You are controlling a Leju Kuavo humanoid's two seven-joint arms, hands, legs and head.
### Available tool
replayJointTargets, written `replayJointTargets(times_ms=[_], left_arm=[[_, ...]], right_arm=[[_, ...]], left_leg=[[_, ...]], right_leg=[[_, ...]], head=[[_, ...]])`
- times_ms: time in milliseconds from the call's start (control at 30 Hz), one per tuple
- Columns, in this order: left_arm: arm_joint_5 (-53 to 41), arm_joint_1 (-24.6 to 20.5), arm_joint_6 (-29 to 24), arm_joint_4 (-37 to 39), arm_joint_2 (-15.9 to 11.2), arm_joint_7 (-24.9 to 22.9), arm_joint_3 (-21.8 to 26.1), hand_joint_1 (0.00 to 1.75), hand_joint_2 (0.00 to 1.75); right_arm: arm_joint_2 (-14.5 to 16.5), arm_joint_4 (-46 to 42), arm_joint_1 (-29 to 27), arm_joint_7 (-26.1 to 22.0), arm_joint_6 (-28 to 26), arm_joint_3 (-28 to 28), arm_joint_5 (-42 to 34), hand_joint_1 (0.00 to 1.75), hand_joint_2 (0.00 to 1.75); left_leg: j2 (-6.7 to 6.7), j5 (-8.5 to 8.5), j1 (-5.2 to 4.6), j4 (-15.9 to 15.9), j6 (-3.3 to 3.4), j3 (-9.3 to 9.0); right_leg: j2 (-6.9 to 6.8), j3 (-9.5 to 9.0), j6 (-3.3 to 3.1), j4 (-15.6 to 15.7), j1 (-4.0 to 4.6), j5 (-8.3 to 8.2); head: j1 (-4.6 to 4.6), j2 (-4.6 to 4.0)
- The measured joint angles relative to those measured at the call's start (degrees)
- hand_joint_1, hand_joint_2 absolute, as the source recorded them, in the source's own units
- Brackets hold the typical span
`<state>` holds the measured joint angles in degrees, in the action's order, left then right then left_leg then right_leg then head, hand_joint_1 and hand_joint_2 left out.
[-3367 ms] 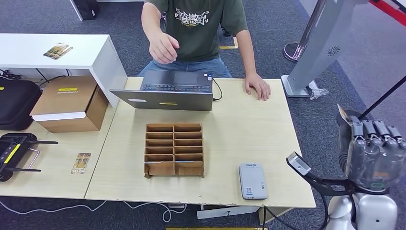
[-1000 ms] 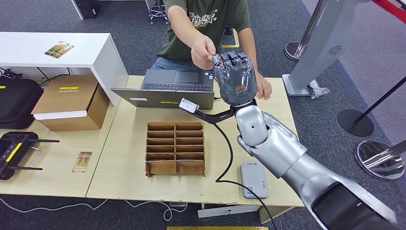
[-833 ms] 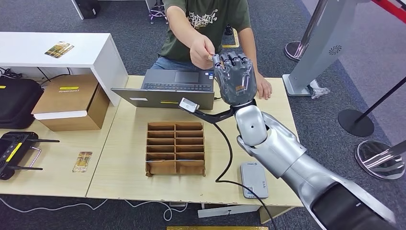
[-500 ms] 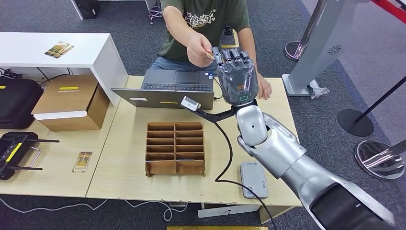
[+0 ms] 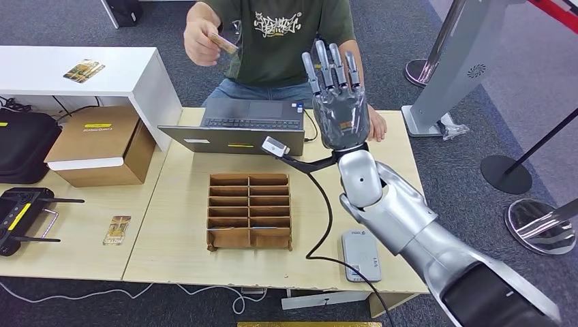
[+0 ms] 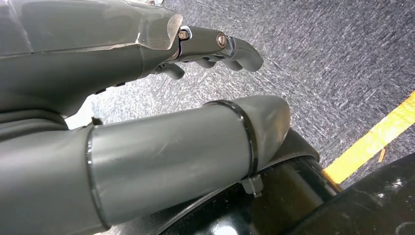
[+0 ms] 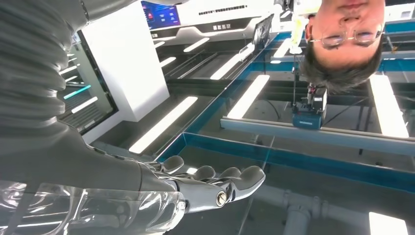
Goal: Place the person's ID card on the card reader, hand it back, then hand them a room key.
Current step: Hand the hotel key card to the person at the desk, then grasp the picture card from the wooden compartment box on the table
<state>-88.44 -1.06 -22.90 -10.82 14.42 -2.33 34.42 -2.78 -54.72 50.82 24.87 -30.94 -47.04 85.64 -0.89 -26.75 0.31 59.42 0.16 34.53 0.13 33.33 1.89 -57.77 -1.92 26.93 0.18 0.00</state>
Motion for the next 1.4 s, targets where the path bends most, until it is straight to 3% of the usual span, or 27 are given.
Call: replayJointTargets(times_ms=[233,467,933,1200,1400], left_arm=[[1.28,0.07,0.39,0.00,-0.14,0.74,0.04,0.00,0.00],[1.34,0.08,0.45,0.00,-0.27,0.58,0.04,0.00,0.00],[2.34,0.08,0.32,0.00,-0.28,-0.20,0.27,0.00,0.00],[3.08,0.09,0.22,0.00,-0.27,-0.67,0.51,0.00,0.00],[3.12,0.10,0.17,0.00,-0.22,-1.28,0.52,0.00,0.00]], right_arm=[[4.83,-0.17,-3.85,-12.63,5.57,11.37,-0.87,0.00,1.75],[6.92,-0.20,-5.08,-16.54,9.47,20.82,-3.44,0.00,1.75],[7.14,0.48,-5.35,-18.18,12.92,28.23,-7.17,0.00,1.75],[6.31,0.98,-6.18,-15.53,9.74,30.76,-7.34,0.00,1.75],[4.76,-2.54,-10.32,-14.19,7.39,33.04,-7.00,0.00,1.75]], left_leg=[[-0.01,0.00,0.03,-0.01,0.00,0.00],[0.00,0.00,0.01,0.00,0.00,0.01],[0.01,0.00,0.02,0.00,0.00,0.01],[0.04,0.00,0.00,0.01,0.00,0.01],[0.04,-0.04,0.00,0.01,-0.01,0.01]], right_leg=[[-0.01,0.01,0.00,0.00,0.02,0.00],[-0.01,0.00,0.00,0.00,0.01,-0.01],[0.00,0.04,0.00,0.00,0.02,-0.01],[0.01,0.05,0.00,0.02,0.00,-0.02],[0.04,0.06,0.00,0.03,0.00,-0.01]], head=[[0.00,0.00],[0.01,0.00],[0.00,0.00],[0.01,0.00],[-0.01,0.00]])
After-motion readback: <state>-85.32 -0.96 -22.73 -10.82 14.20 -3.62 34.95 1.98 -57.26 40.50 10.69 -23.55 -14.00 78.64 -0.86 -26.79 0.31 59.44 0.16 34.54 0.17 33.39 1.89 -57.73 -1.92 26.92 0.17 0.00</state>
